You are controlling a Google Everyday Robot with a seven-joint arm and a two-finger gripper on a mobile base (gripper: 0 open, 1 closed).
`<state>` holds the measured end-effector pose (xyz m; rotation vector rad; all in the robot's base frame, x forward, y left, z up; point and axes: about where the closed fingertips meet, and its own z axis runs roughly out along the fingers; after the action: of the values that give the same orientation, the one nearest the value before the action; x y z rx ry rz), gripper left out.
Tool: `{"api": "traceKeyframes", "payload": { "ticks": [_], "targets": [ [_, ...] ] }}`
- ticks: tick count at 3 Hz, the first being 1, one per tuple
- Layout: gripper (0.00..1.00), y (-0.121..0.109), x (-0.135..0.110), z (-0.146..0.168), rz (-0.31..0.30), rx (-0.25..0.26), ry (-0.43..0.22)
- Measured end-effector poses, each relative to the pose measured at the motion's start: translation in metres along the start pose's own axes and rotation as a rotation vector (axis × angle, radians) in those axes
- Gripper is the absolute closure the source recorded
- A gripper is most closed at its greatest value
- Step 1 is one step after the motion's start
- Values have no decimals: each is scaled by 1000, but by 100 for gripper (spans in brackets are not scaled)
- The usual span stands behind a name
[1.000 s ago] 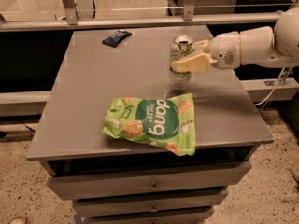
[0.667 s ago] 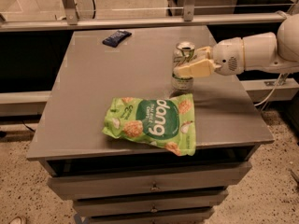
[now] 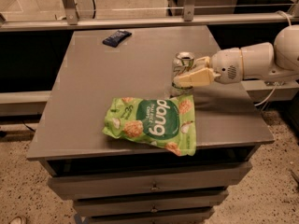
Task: Move 7up can near green rice chip bag
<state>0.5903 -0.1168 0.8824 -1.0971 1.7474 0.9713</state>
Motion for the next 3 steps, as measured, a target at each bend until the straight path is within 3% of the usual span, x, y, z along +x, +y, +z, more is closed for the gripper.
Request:
{"api": "traceKeyframes", "payload": {
  "ticks": [1,2,3],
  "targets": [
    [16,3,6,2,4,-12,-6],
    [0,5,10,2,3,-17,-12],
    [0,6,12,0,0,-16,-14]
  ]
}}
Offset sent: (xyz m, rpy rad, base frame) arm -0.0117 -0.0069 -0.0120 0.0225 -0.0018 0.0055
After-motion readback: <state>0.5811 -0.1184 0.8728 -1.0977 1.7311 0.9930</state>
